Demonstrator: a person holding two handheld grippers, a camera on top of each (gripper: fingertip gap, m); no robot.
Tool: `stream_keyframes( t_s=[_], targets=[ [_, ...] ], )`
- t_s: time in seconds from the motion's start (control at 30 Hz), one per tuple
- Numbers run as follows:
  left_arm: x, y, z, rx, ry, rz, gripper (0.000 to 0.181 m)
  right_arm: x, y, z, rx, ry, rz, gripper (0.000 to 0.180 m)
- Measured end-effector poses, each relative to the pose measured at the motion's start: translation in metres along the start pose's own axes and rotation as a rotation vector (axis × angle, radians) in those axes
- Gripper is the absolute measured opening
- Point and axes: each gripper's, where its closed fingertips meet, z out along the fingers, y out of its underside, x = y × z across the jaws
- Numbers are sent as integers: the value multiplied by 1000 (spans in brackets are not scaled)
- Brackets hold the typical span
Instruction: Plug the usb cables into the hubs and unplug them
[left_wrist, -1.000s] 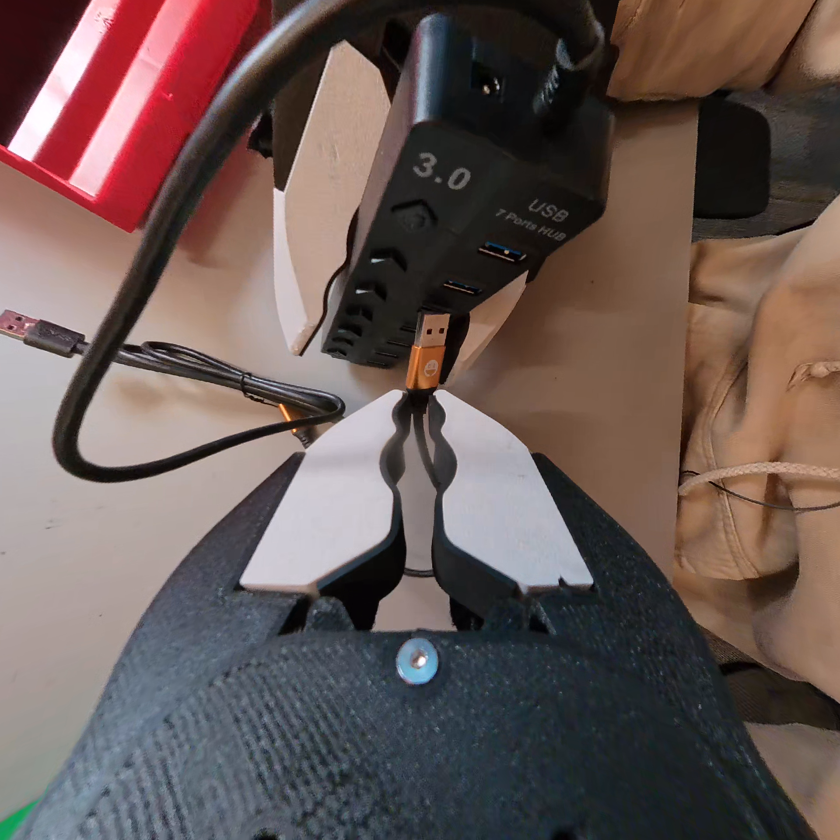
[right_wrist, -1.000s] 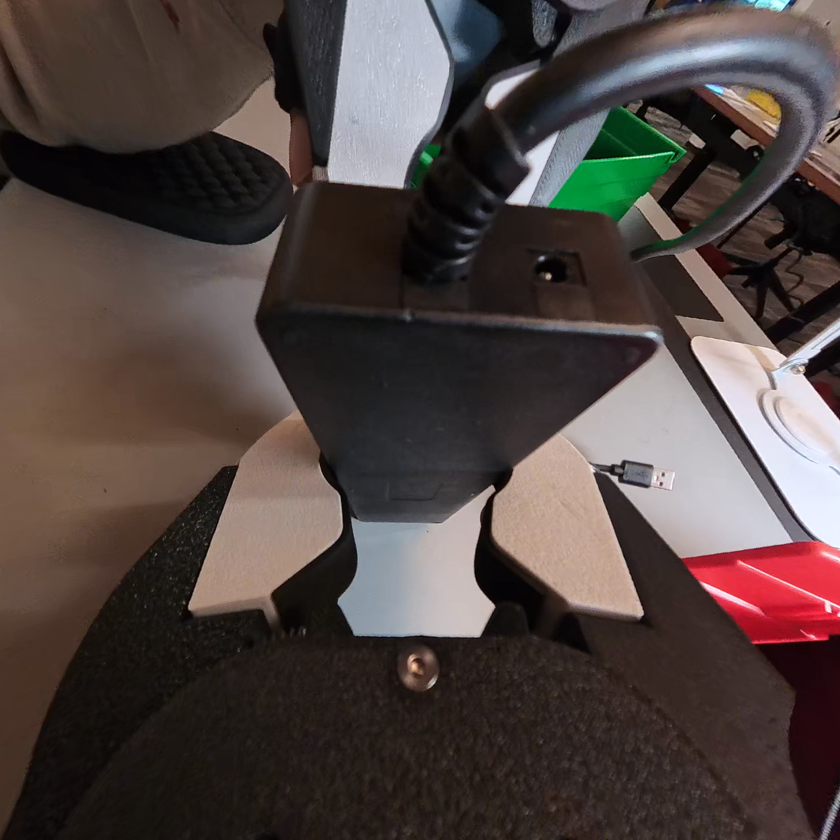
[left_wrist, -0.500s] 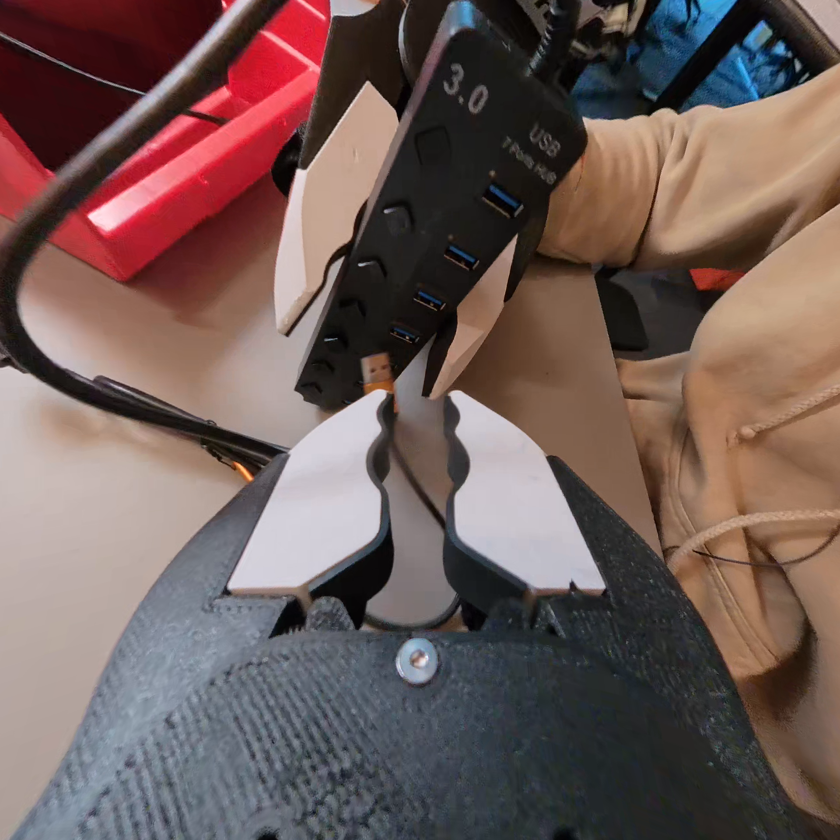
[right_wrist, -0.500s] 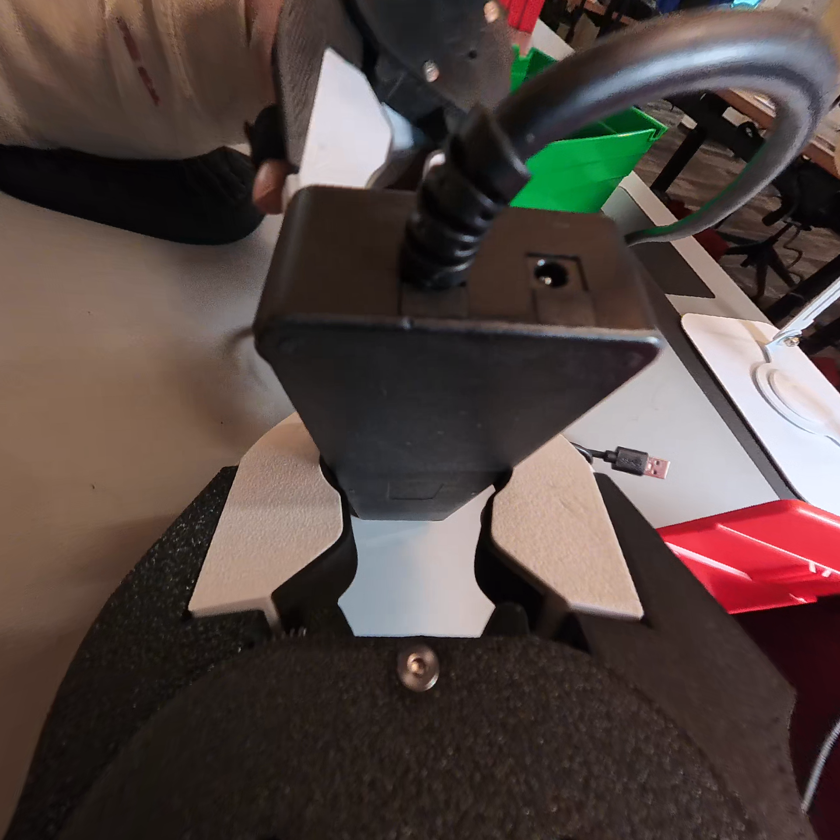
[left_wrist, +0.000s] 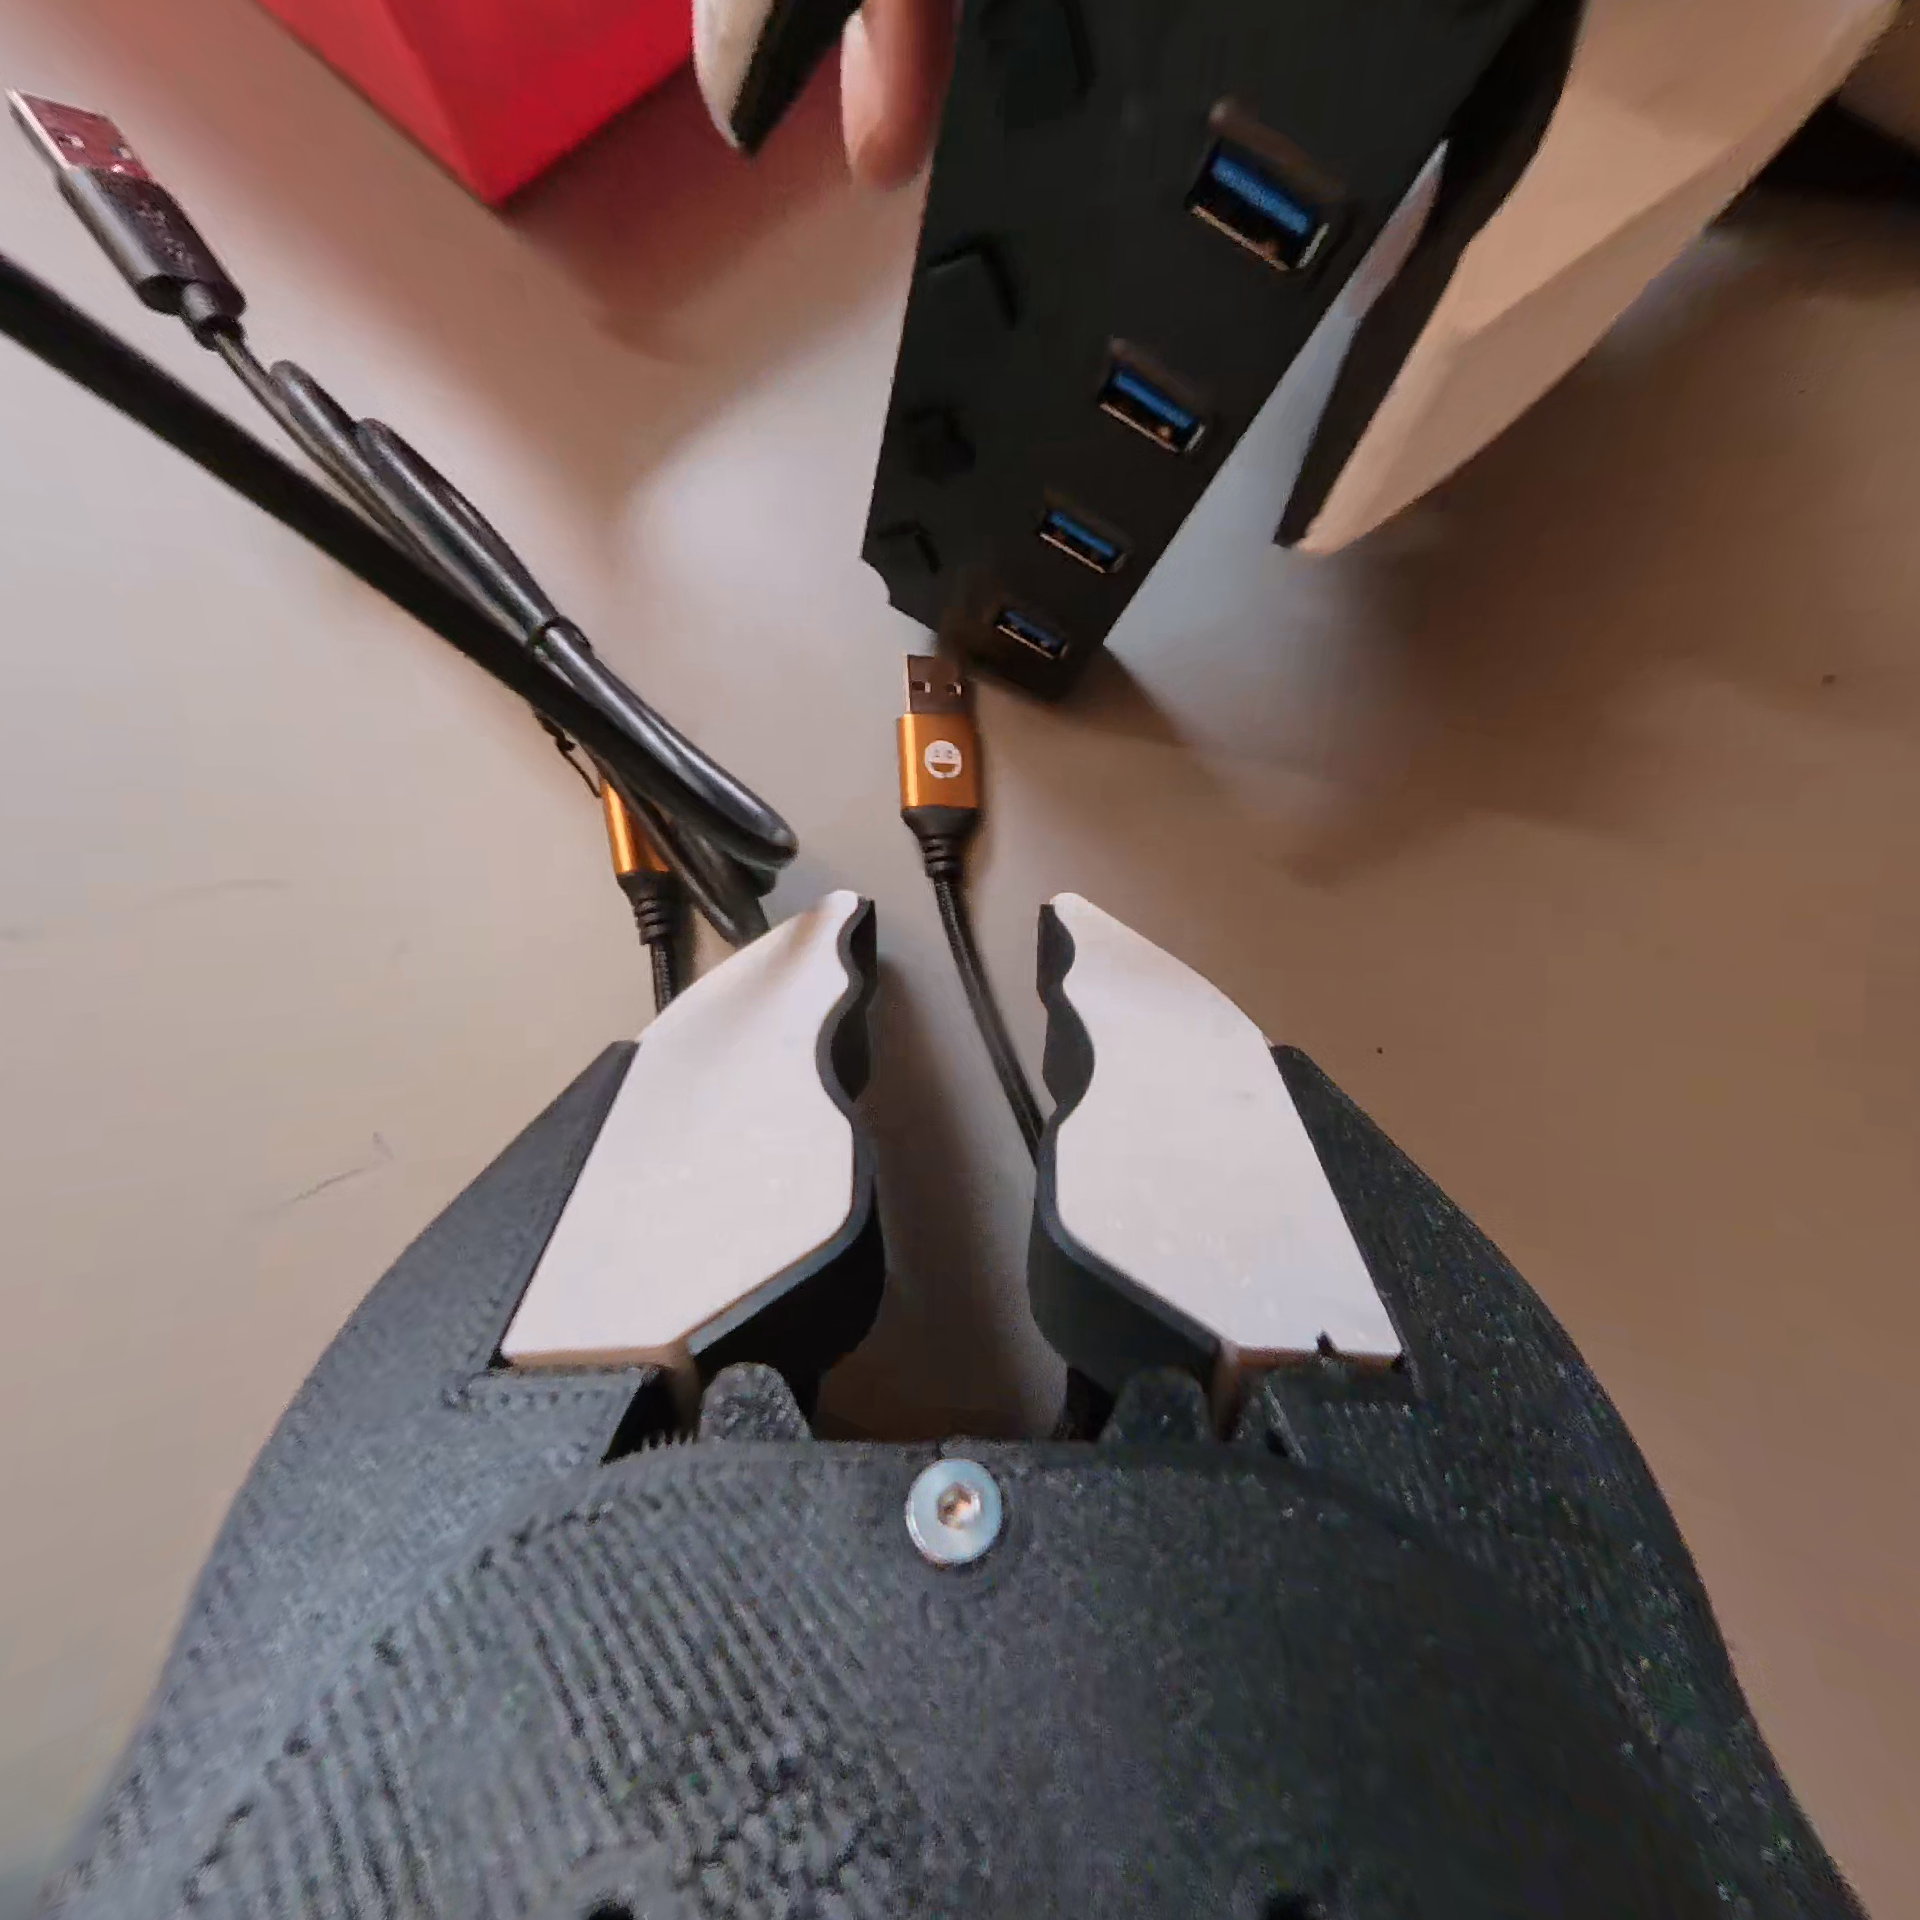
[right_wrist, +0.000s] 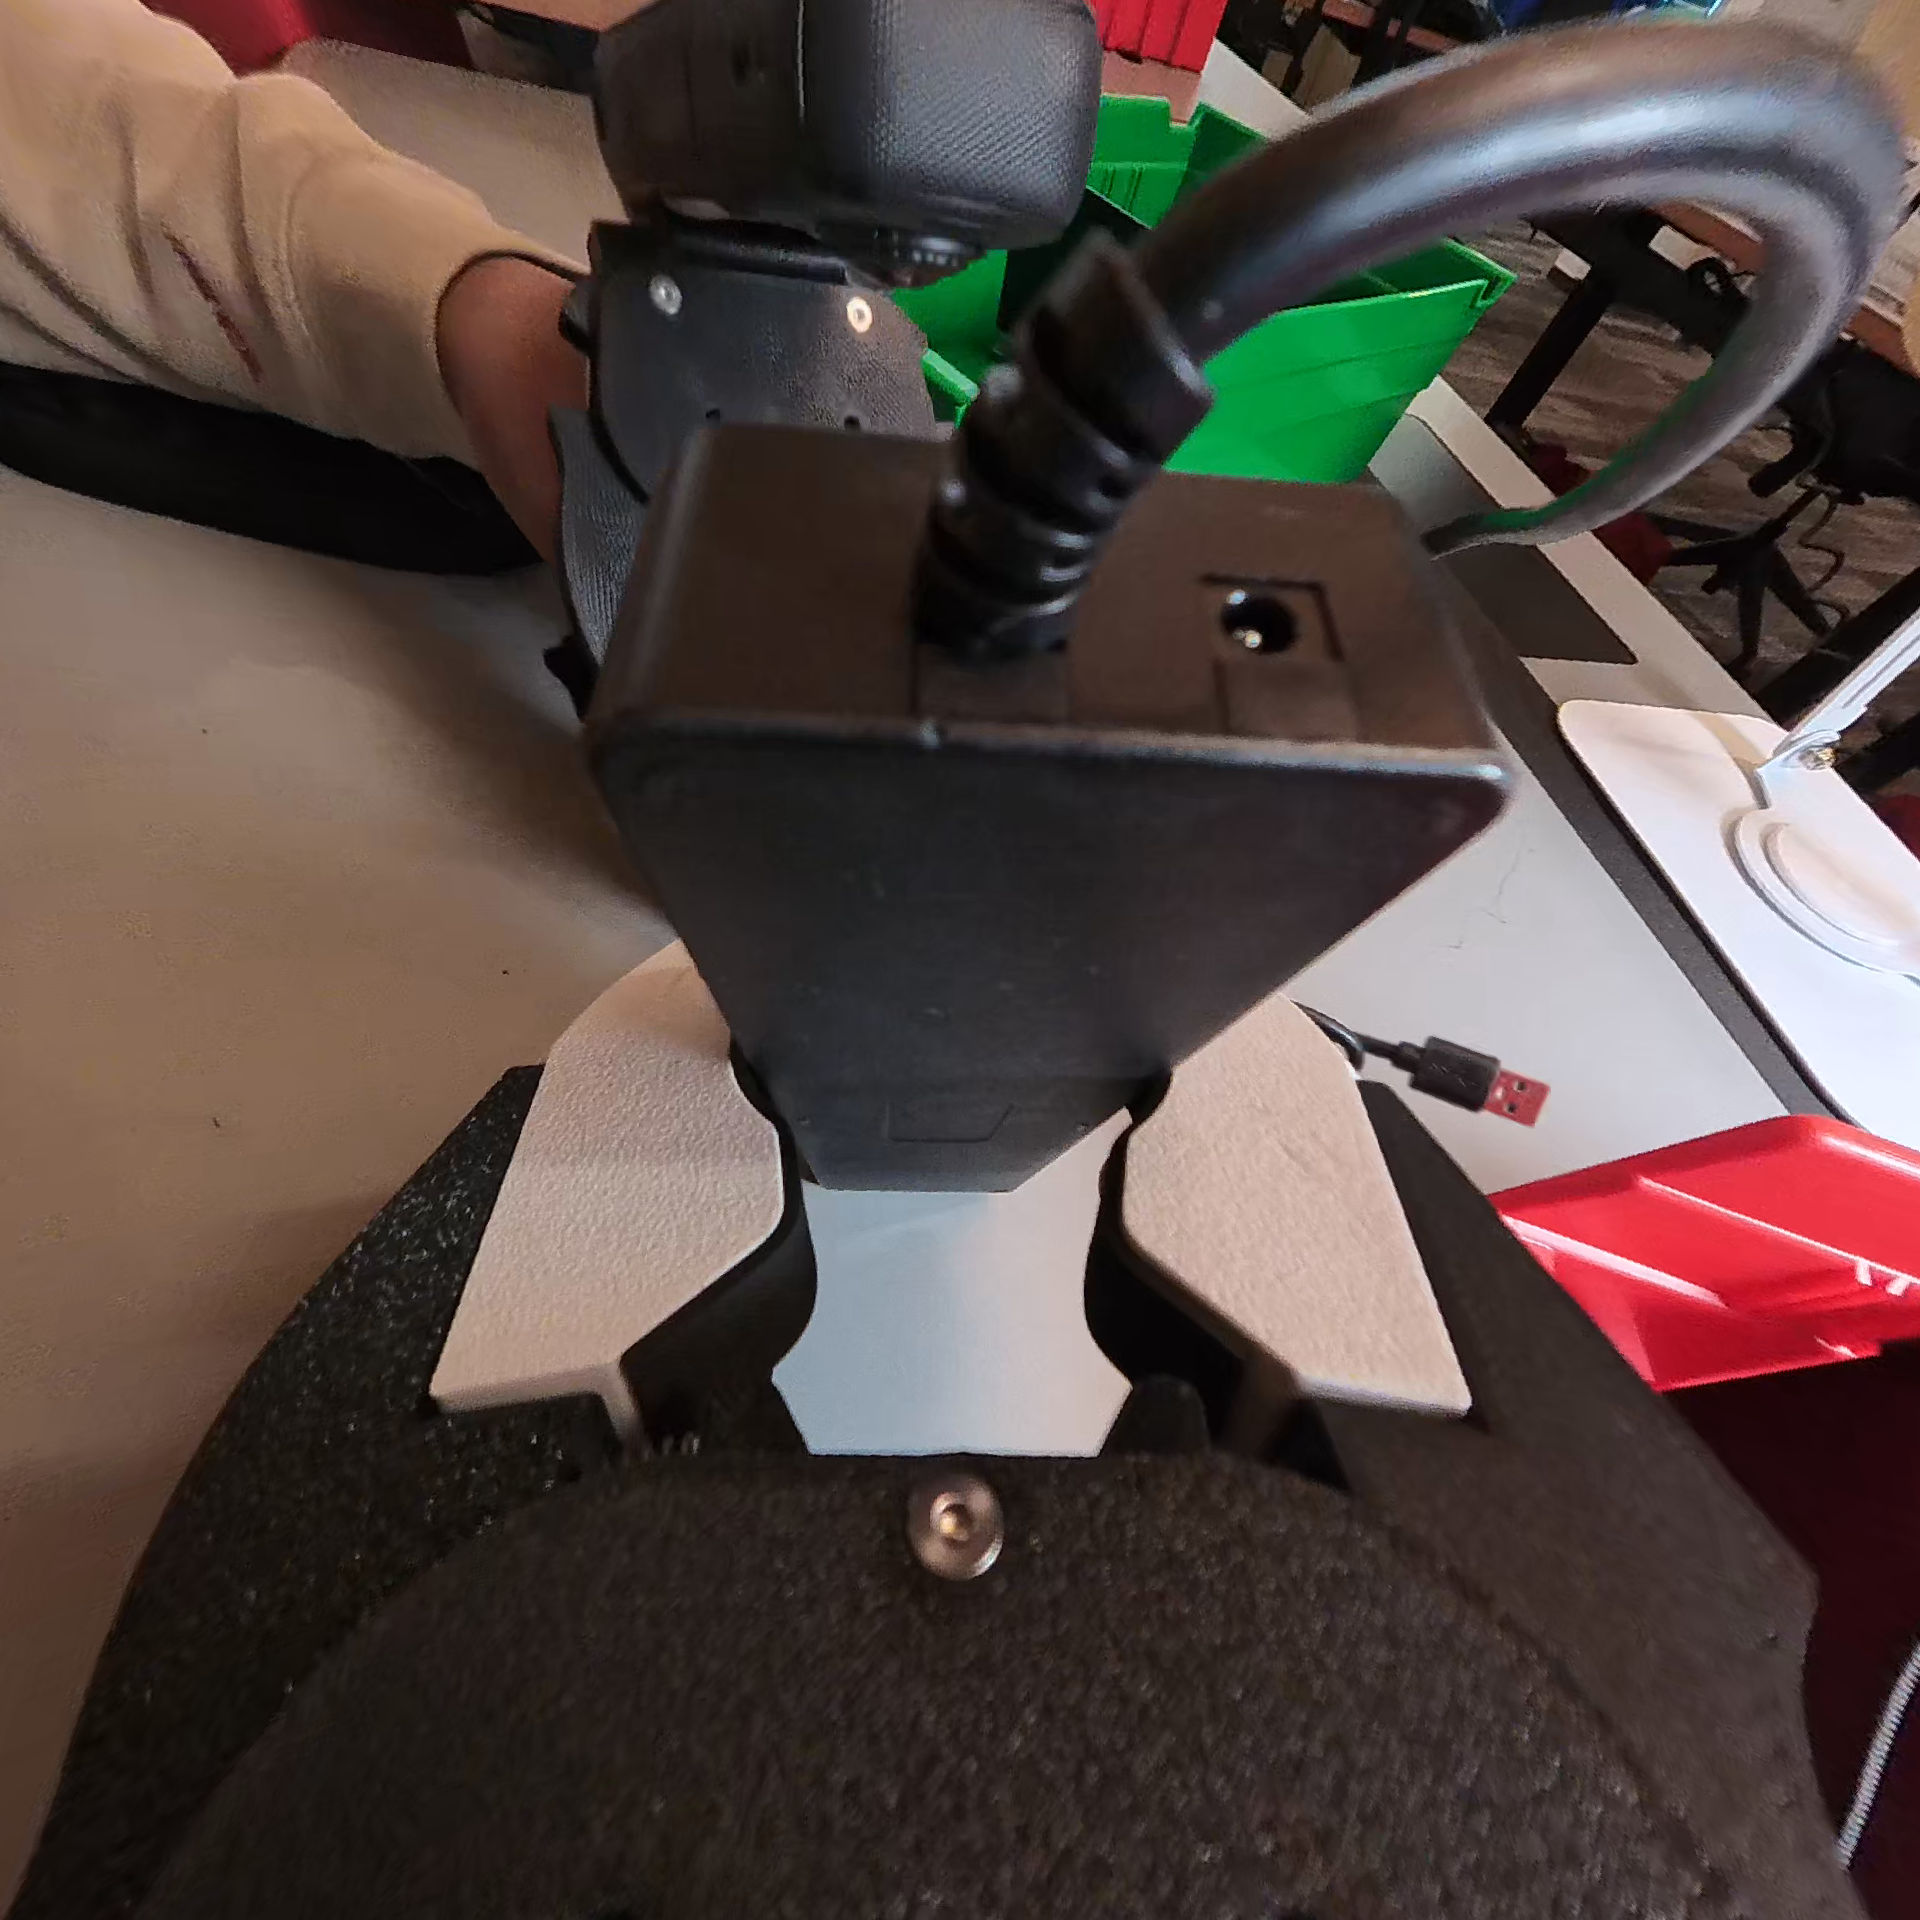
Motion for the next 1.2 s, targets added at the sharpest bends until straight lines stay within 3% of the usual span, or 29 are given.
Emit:
stream_keyframes(
  t_s=[0.23, 0.37, 0.47, 0.57, 0.73, 0.93, 1.2],
  targets=[
    [-4, -2, 7, 25, -41, 9, 26, 2, 0, -1, 5, 3, 16, 64],
    [-5, -6, 10, 43, -65, 51, 8, 3, 1, 0, 8, 2, 25, 64],
    [-5, -5, 9, 14, -86, 116, 7, 4, 0, -1, 13, 2, 31, 64],
    [6, -6, -2, 28, 62, 33, 7, 4, -2, -4, 30, -7, 39, 63],
    [22, -37, -57, 116, 266, -37, 7, -3, -11, -8, 85, -69, 46, 63],
    [37, -63, -83, -30, 261, 142, 7, -20, -15, -4, 86, -131, 11, 63],
    [36, -69, -68, -204, 256, 229, 7, -21, -11, -2, 47, -116, -19, 63]
  ],
)
